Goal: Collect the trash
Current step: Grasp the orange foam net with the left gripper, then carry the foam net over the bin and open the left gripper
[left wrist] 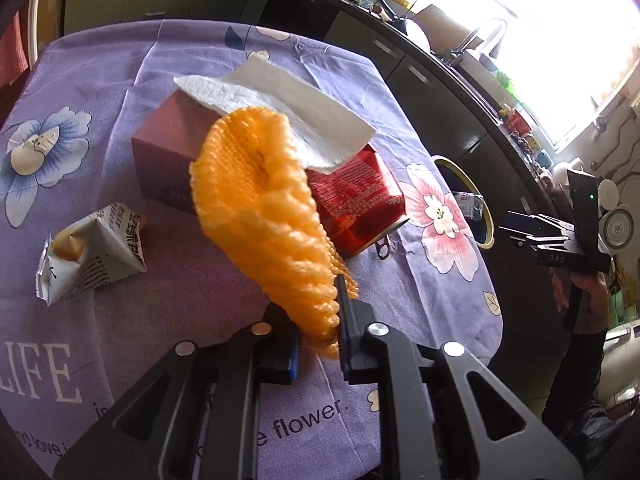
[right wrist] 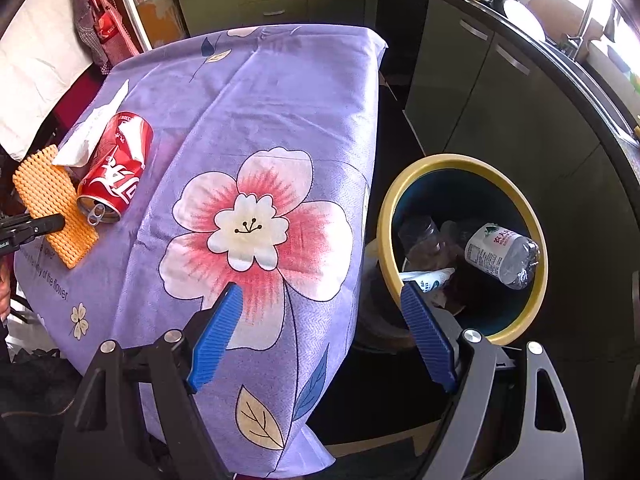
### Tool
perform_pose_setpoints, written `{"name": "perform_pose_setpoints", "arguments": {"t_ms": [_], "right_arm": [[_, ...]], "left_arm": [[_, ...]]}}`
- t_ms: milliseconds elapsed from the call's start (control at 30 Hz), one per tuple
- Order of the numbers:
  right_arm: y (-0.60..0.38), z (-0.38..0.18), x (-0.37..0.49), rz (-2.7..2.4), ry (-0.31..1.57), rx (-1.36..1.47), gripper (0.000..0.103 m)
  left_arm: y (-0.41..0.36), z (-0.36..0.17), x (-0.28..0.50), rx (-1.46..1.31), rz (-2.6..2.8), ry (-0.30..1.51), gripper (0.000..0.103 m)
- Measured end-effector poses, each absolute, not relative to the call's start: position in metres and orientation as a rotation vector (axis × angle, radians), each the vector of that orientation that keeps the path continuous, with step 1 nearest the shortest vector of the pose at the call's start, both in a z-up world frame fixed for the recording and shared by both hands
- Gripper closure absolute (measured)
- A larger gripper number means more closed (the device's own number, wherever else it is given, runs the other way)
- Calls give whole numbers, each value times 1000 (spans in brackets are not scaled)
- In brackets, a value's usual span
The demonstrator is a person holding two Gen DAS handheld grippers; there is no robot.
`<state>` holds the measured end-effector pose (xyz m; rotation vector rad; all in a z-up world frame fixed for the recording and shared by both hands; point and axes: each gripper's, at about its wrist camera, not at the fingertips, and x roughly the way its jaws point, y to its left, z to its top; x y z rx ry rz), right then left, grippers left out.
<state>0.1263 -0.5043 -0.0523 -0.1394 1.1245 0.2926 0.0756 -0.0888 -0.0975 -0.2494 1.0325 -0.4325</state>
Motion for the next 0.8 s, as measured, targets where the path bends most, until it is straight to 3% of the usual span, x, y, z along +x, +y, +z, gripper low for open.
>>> {"name": "perform_pose_setpoints", "arguments": {"t_ms": [433,800], "right_arm": [[-513,-46,102,283,1083,-98,22],[-556,-40,56,195,1027,1,22]], "left_arm": [[-89,-20,38,-87,-489,831,90],[-183,31,76,47,-729,703,90]]}}
